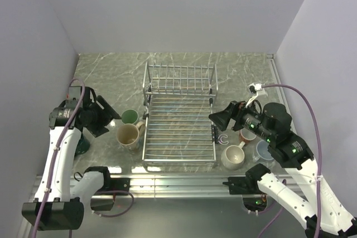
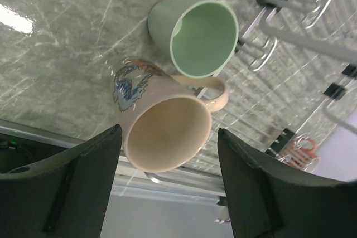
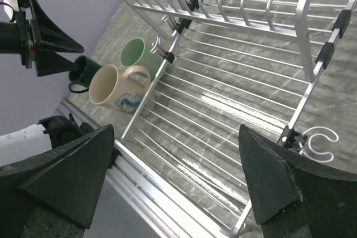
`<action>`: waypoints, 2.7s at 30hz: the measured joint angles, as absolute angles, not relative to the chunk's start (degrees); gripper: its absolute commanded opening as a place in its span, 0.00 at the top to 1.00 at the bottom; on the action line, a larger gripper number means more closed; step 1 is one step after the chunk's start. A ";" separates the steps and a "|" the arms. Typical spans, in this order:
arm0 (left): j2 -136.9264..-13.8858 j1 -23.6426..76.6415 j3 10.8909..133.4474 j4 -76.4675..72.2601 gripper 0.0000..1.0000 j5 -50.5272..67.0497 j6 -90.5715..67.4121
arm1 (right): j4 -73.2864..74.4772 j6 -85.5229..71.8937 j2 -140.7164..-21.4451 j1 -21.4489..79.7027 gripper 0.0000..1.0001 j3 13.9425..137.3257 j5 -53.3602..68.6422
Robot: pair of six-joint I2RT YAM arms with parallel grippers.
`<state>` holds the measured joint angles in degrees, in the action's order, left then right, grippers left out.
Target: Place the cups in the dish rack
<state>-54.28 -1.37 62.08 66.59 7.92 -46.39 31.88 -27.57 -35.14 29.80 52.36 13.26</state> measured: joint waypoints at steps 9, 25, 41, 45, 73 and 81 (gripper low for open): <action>-53.87 3.49 52.14 63.79 0.33 9.06 -45.23 | 31.83 -29.85 -36.51 29.80 0.04 52.36 14.24; -60.18 9.10 48.58 59.88 1.00 6.59 -43.53 | 33.15 -33.06 -36.71 29.80 0.04 50.96 14.17; -56.25 9.58 59.35 67.55 1.00 8.32 -41.60 | 33.15 -36.21 -36.53 29.82 0.00 50.13 13.78; -55.16 9.63 66.24 63.31 1.00 17.37 -45.82 | 29.56 -38.48 -39.62 29.87 0.00 50.17 18.59; -44.71 9.85 51.51 0.27 1.00 54.35 -88.42 | -18.96 -66.63 -62.22 39.72 0.00 58.26 31.20; -43.72 9.39 51.51 -0.16 1.00 53.93 -89.52 | -20.62 -67.09 -66.94 42.76 0.07 62.70 29.34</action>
